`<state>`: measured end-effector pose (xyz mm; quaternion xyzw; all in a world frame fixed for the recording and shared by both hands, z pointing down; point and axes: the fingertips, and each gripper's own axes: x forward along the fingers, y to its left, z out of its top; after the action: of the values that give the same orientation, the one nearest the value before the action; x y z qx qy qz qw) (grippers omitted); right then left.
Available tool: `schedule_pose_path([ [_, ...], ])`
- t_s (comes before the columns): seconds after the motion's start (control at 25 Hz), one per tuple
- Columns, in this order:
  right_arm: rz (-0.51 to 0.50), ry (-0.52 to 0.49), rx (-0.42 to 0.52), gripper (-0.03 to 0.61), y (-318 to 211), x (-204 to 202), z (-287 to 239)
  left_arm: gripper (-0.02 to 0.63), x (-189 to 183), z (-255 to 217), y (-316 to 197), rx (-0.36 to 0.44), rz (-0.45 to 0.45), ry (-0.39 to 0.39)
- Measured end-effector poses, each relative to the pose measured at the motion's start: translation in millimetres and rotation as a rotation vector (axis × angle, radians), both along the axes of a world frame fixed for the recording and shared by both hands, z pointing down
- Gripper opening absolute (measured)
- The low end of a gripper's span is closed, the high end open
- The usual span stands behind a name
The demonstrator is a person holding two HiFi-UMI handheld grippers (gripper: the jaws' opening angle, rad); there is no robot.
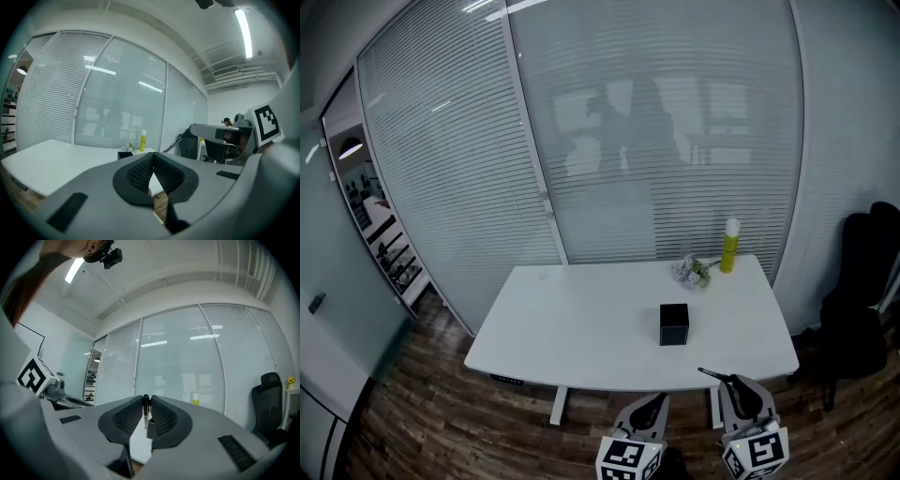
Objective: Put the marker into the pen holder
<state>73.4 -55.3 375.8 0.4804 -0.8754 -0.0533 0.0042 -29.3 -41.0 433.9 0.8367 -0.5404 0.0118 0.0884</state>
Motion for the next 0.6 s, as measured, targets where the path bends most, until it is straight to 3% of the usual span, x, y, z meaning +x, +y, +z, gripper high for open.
schedule_pose_path([
  [0.6,-0.048,-0.021,-0.01,0.083,-87.9,11.6,-4.7,0.018,18.2,10.4,-93.0,0.006,-0.005,-0.032],
])
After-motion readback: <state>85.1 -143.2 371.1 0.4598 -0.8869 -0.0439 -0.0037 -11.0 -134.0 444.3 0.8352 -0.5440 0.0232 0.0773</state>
